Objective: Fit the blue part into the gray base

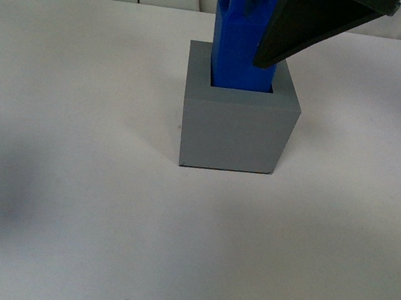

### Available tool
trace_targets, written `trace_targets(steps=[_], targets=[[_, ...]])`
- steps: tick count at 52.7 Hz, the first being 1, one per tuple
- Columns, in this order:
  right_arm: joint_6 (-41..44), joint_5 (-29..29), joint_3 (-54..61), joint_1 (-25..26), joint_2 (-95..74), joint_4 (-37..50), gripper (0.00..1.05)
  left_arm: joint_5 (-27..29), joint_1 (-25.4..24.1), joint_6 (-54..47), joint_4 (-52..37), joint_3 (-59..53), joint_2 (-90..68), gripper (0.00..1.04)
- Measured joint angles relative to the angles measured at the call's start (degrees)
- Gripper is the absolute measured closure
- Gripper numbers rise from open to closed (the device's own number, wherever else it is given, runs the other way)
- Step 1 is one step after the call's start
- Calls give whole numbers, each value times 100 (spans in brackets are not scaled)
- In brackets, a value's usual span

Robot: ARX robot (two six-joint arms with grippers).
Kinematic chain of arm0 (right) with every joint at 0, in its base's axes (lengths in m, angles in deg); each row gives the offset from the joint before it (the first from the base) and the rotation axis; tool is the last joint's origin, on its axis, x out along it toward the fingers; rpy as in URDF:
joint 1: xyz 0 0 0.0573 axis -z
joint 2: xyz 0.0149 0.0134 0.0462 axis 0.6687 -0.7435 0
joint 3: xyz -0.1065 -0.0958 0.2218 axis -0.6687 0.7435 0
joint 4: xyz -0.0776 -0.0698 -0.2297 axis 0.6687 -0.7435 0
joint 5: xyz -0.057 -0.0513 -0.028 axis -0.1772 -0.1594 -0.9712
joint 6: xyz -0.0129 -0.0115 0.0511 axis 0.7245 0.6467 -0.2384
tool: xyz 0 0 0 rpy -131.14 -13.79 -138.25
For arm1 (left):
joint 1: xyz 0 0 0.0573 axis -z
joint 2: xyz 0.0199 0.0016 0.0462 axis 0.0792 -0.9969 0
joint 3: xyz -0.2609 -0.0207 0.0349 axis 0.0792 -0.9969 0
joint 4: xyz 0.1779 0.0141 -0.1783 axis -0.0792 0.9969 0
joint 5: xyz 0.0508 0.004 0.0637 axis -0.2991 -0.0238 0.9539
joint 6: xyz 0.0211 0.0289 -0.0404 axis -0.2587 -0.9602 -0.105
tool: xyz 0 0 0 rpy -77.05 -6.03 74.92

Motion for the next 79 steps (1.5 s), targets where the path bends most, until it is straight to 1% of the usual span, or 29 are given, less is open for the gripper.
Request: trace_targets(steps=[1,2,5,9,20,25,30,36,40,45,48,49,51,53,56,57,59,61,65,77,79], targets=[[-2,13,-2,2,0,0,21,0,0,-2,0,0,0,6],[-13,37,-20,11,0,-11,16,0,0,-2,0,0,0,6],[-22,98,-63,35,0,-42,6,0,0,0,0,0,0,6],[-20,190,-125,81,15,-81,8,0,0,-2,0,0,0,6],[94,448,-4,332,413,-105,7,0,0,0,0,0,0,6],[162,695,245,546,820,-4,7,0,0,-2,0,0,0,6],[140,1163,586,780,1150,140,7,0,0,0,0,0,0,6],[44,1530,1333,1174,1611,752,7,0,0,-2,0,0,0,6],[-70,2050,2061,1512,1998,1211,7,0,0,0,0,0,0,6],[-114,2465,3023,1899,2586,1777,7,0,0,-2,0,0,0,6],[-199,2586,3585,2129,2955,2332,7,-2,0,-2,0,0,0,6],[-238,2723,3803,2229,3099,2509,7,0,0,-2,0,0,0,6],[-400,2959,4089,2358,3272,2791,7,2,0,-2,0,0,0,6],[-616,3023,4291,2457,3386,3067,7,0,0,0,0,0,0,6],[-1029,3213,4743,2688,3637,3748,7,0,0,0,0,0,0,6],[-1290,3294,4964,2785,3753,4070,7,0,0,0,0,0,0,6],[-1497,3294,5202,2865,3860,4424,7,0,0,-2,0,0,0,6],[-1685,3294,5329,2924,3917,4579,7,0,0,-2,0,0,0,6],[-1869,3318,5370,2938,3936,4614,7,-2,0,-2,0,0,0,6],[-1963,3331,5375,2931,3945,4616,7,0,0,-2,0,0,0,6],[-2107,3143,5434,2909,3967,4765,8,0,0,-2,0,0,0,6]])
